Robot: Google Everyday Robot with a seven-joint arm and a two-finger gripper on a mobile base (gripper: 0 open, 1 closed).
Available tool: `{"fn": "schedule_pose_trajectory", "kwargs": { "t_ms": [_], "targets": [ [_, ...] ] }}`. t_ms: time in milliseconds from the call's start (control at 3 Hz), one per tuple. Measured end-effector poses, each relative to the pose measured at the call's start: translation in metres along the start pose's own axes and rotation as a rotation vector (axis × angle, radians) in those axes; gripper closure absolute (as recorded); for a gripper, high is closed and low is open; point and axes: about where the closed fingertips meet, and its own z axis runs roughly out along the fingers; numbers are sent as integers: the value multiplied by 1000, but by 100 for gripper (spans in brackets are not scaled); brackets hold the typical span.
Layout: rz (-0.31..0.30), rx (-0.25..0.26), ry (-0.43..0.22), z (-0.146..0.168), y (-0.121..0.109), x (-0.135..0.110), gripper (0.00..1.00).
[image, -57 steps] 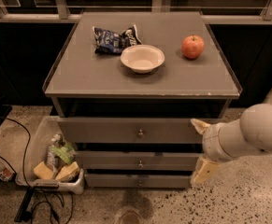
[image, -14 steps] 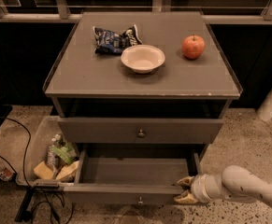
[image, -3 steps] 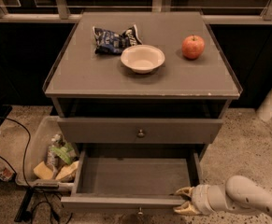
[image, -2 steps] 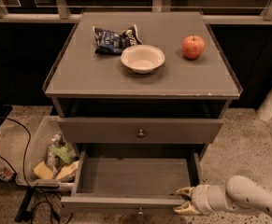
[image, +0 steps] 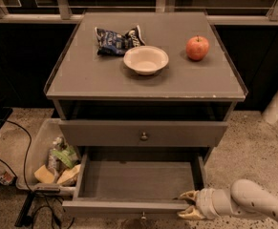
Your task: Open middle drawer
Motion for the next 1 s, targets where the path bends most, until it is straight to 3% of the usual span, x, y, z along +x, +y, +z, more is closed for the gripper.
{"fn": "schedule_pose_trajectory", "kwargs": {
  "t_ms": [333,667,1000],
  "targets": [
    [-10,-18,0,-1,7,4,12],
    [-14,-32,1,-2,17,6,18],
    [-18,-38,3,-4,28,13,41]
  ]
}}
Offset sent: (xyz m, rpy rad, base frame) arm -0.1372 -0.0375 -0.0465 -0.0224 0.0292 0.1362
